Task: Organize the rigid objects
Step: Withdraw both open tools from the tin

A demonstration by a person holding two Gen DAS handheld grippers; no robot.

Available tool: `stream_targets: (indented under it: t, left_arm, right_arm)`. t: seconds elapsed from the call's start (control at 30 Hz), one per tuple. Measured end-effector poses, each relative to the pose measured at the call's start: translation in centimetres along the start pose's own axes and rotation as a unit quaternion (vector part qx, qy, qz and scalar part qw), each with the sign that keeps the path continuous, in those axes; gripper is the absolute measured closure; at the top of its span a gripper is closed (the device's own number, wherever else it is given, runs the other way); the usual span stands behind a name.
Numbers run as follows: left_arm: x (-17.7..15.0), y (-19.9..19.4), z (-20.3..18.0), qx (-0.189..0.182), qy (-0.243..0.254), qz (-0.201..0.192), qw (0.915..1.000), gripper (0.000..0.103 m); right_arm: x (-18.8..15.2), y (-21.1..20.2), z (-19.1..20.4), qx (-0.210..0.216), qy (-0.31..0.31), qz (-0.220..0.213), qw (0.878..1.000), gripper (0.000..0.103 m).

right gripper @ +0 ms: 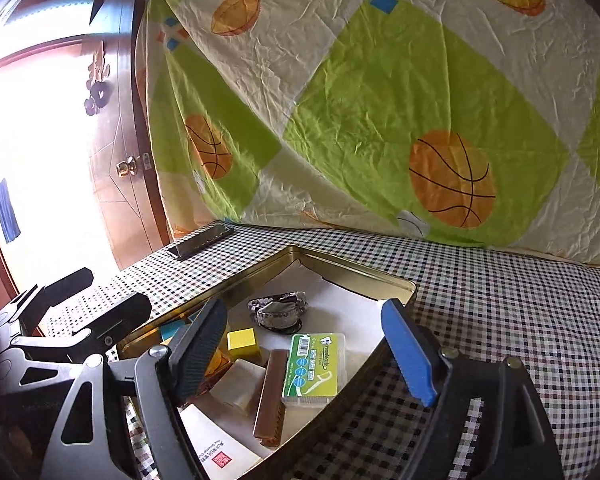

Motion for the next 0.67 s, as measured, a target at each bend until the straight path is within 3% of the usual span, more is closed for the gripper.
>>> stream_targets:
  t: [0.17,0.23,0.33,0.47,0.67]
  left_arm:
    - [0.5,-1.2,1.0,-0.002,-0.018,-0.001,0.9998,0.000]
    - [0.5,-1.4,1.5,0.003,-0.020,0.000,0.9998,0.000]
    - [0.2,-1.2,1.9,-0.001,-0.028,0.008,0.9996,0.000]
    - [-0.1,-1.1,2.1,0.019,-0.013,0.002,0.9997,0.001]
    - [-0.1,-1.4,1.8,0.016,-0.006,0.001,0.9998,0.001]
  right_arm:
    - [0.7,-1.6,1.5,0.015,-0.012,-0.013,1.000,0.021]
    - [0.7,-1.9,2.3,0.024,-0.021,-0.015,0.999,0.015]
    - [0.6,-2.1,3.8,0.028,-0.047,-0.016,0.998,0.014]
    - [0.3,-2.3,5.0,0.017,-0.074,-0.018,0.997,0.014]
    - [0.2,-2.6,4.7,0.023,-0.068,-0.018,0.997,0.014]
Point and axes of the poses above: each gripper's, at about its wrist camera, not at the fingertips, and y roughly the way its jaws point, z to its left, x to its top, the point moved 8 cm from there along y, roughly the way its jaws point, and after that the axes turned 3 degrees about -y, right-handed, at the moved point
